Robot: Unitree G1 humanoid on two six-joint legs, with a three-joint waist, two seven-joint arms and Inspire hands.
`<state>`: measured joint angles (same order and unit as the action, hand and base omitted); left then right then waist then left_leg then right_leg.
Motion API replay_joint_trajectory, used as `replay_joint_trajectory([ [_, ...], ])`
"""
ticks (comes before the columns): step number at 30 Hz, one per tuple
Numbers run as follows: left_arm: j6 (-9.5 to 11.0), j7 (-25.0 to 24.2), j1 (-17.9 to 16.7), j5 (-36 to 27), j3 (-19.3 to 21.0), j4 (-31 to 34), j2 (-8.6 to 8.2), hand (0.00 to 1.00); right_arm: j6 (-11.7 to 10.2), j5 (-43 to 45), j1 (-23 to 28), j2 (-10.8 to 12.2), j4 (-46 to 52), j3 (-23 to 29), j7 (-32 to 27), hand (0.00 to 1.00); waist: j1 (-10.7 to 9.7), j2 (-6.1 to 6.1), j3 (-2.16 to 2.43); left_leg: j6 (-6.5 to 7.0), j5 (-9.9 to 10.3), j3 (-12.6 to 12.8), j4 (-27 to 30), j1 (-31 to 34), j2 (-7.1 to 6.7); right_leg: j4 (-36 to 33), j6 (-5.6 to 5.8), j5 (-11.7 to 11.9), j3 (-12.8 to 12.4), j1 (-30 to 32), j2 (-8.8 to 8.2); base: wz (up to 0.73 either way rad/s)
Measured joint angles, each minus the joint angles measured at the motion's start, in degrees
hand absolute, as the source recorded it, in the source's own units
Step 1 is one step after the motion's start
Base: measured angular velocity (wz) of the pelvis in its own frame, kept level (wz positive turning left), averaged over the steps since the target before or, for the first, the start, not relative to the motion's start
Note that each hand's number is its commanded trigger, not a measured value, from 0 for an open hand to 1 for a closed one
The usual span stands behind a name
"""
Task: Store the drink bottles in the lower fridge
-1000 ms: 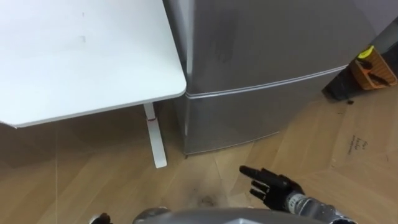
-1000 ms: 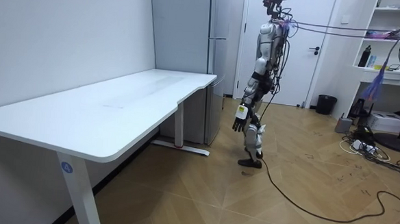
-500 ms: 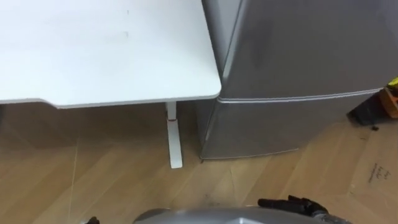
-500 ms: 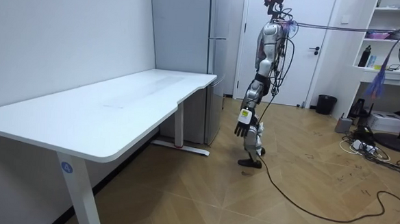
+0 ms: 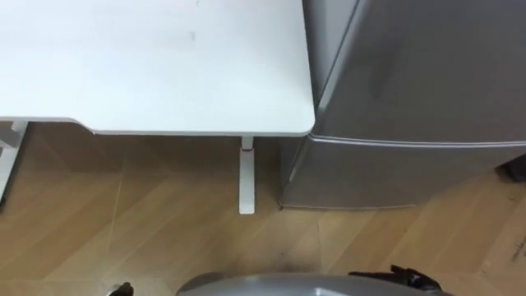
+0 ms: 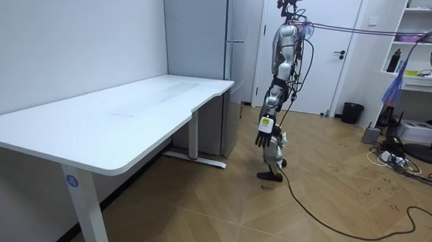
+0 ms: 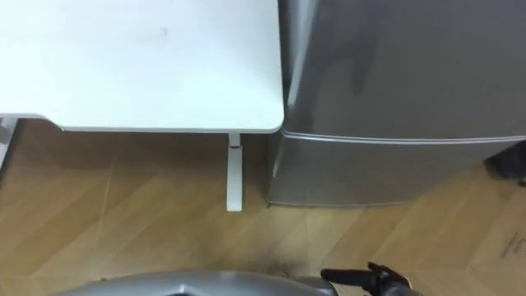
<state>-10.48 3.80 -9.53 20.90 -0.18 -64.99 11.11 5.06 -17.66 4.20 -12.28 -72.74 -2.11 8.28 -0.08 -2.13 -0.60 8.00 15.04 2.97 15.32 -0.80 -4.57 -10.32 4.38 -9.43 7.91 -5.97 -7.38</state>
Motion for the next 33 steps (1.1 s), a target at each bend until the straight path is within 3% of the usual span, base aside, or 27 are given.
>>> replay_joint_trajectory([
  [11,-2.13,0.09,0.86,0.09,2.14,-0.36,-0.59,0.0,-0.02,0.46,-0.41,1.2,-1.05,-0.23,0.23,0.0,0.66,-0.94,0.05,-1.37,-0.13,1.57,-0.84,-0.63,1.24,1.45,0.01,0.0,-0.4,-0.29,1.15,-0.09],
  [21,-2.98,-0.74,0.8,1.31,4.24,-0.39,-1.7,0.0,0.12,0.46,-0.26,1.6,-1.13,-0.35,0.47,0.0,0.48,-1.0,0.05,-4.46,-0.11,1.66,-0.8,-0.93,3.79,2.66,-0.08,0.04,-1.59,-0.91,3.77,-0.04],
  [33,-3.98,-1.98,0.43,1.17,6.14,-0.34,-2.06,0.0,2.6,0.43,-0.33,1.57,-2.2,2.37,1.34,0.0,0.23,-0.5,0.34,-6.89,-0.01,1.45,0.52,-1.01,5.57,2.52,-2.14,-0.95,-1.28,-1.92,5.81,0.0],
])
